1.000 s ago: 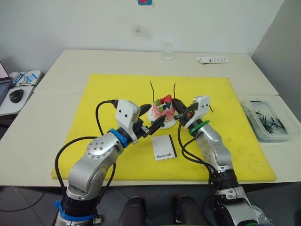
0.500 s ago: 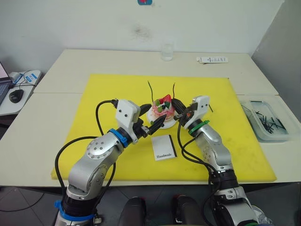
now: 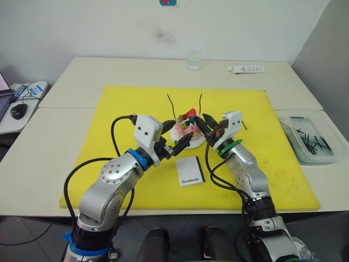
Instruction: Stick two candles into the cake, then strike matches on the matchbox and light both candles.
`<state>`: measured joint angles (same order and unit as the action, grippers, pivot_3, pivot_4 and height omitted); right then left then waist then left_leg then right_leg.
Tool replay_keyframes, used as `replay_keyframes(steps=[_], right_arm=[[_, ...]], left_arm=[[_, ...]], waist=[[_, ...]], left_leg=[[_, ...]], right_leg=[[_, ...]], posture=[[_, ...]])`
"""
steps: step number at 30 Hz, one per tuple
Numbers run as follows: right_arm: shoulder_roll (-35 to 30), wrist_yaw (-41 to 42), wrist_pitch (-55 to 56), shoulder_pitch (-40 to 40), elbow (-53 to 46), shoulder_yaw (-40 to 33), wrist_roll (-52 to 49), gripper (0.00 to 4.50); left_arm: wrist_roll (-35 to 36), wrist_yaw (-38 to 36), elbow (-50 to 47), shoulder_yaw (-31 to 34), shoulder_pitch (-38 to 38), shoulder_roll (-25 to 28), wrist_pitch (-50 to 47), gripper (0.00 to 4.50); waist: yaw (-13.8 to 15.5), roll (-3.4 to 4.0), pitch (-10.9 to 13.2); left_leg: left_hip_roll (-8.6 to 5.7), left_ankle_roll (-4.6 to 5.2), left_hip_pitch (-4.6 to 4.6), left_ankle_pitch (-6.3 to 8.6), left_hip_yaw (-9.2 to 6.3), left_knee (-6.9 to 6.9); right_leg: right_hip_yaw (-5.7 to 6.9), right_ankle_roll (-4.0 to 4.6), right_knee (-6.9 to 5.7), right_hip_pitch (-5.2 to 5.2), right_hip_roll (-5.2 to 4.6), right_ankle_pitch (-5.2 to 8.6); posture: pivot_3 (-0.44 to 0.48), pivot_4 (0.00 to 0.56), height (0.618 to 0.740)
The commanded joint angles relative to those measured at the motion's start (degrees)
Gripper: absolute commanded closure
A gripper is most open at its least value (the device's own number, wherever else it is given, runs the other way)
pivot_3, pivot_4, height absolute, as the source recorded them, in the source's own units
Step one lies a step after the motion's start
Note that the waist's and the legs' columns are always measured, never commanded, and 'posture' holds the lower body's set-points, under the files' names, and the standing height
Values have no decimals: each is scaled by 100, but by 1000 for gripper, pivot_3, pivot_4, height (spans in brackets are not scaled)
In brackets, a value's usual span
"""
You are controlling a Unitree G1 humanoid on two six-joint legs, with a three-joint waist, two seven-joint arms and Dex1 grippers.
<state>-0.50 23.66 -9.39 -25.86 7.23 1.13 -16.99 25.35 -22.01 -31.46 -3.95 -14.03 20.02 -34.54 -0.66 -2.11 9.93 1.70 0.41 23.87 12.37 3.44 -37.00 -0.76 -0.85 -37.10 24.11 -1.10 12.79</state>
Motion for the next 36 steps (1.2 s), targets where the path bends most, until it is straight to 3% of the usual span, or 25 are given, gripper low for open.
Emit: replay_keyframes(steps=[1, 9, 18, 22, 25, 28, 30, 32, 36], right_arm=[[-58, 71, -10, 13, -289, -21, -80, 2822], [-391, 293, -321, 225, -795, -34, -210, 2822], [-1531, 1045, -1152, 914, -2250, 1, -592, 2822], [-2351, 1713, -1758, 1027, -2681, 233, -781, 2822], [-2932, 2146, -1732, 1022, -2642, 569, -478, 3407], [-3131, 2196, -1668, 899, -2498, 744, -235, 4418], [-3217, 2241, -1678, 836, -2464, 854, -104, 4467], [-3313, 2284, -1672, 823, -2487, 976, 54, 4467], [-3505, 2358, -1715, 878, -2603, 1181, 290, 4467]], left_arm=[[15, -21, -206, 108, -11, 14, 103, 866], [81, -241, -198, 215, 99, 272, 66, 866], [738, -1176, -396, 746, 732, 1235, -244, 866], [2589, -1387, -349, 1490, 919, 1651, -1663, 866], [5084, -608, 422, 1941, 686, 2087, -3060, 866], [7138, 399, 1227, 1605, 497, 2774, -3472, 866], [8215, 974, 1579, 1232, 383, 3209, -3459, 866], [8672, 1418, 1943, 920, 179, 3200, -3383, 866], [8765, 2155, 2473, 534, -122, 2722, -3448, 866]], waist=[[0, 0, 0], [0, 0, 0], [4, 1, 1], [6, 2, 2], [5, 1, 3], [7, -3, 6], [19, -3, 8], [23, -3, 8], [54, -4, 9]], left_leg=[[0, 0, 0, 0, 0, 0], [0, 0, 1, 0, 0, 1], [2, -1, 1, 1, 0, 6], [5, -1, -1, 1, -2, 6], [8, -1, -2, 1, -13, 3], [9, 0, -3, 1, -22, 3], [9, -1, -3, 1, -24, 3], [7, -1, -2, 1, -19, 4], [-1, -1, 1, 1, -10, 4]], right_leg=[[0, 0, 0, 0, 0, 0], [1, 2, 1, 0, 0, 1], [3, 18, 6, 3, -6, 12], [9, 48, 2, 4, -8, 30], [21, 49, 0, 3, -8, 30], [31, 48, -2, 2, -8, 30], [33, 48, -1, 1, -9, 30], [28, 48, 2, 2, -11, 30], [27, 47, 10, -1, -19, 32]], posture=[[0, 150, 740], [0, 150, 740], [0, 150, 740], [0, 150, 740], [0, 150, 740], [0, 150, 740], [0, 150, 740], [0, 150, 740], [0, 150, 740]])
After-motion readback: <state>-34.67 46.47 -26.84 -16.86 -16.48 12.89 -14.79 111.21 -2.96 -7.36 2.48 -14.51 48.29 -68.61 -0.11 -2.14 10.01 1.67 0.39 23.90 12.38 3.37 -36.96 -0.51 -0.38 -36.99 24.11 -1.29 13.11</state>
